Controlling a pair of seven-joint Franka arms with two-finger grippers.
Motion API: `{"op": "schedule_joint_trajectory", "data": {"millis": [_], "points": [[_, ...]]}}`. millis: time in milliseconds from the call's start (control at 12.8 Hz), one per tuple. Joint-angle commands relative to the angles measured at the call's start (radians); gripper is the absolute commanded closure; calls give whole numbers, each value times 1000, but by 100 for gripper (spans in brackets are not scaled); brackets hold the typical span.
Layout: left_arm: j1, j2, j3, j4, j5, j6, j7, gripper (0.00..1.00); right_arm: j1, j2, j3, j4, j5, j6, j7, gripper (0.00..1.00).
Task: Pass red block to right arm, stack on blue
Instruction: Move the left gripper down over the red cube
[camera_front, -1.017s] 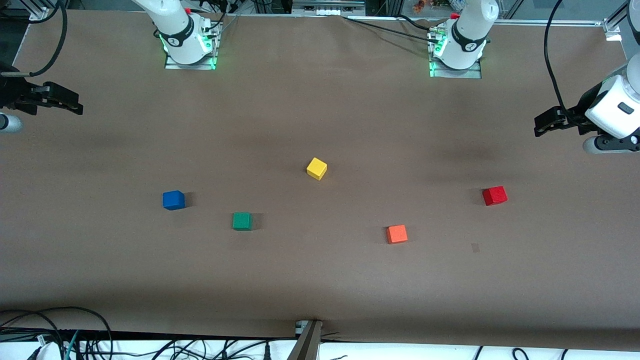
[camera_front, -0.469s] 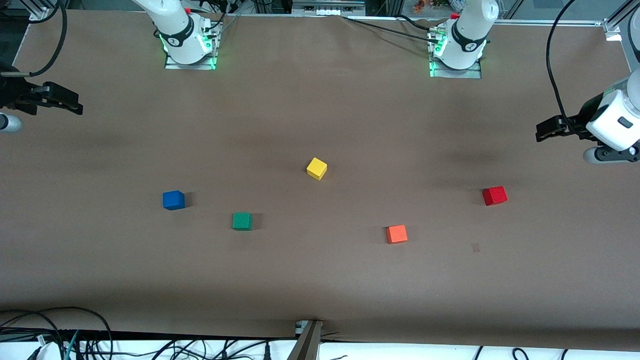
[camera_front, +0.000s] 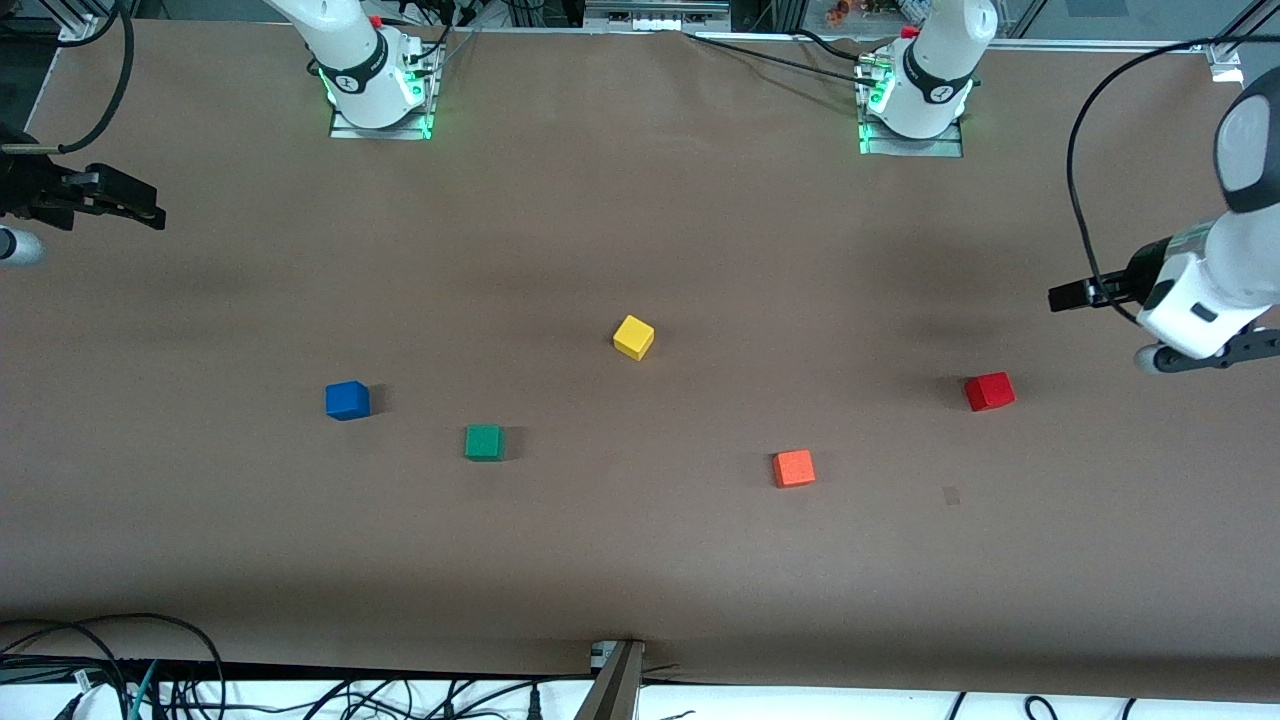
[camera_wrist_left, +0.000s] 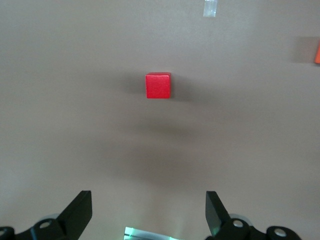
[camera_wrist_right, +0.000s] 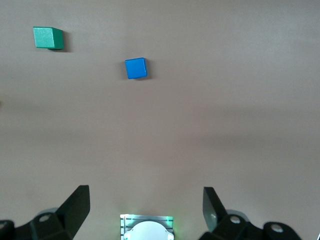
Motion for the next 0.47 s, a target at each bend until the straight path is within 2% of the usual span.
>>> {"op": "schedule_joint_trajectory", "data": {"millis": [0,235,391], "points": [[1,-4,-4,-127,-20,180,-13,0,-7,12,4,26,-10,-6,-15,0],[8,18,-1,-332,-7,537,-3,0,-7,12,2,26,-10,-6,-15,0],[10,62,2,-397,-7,695,-9,0,-7,12,2,26,-10,-6,-15,0]]}}
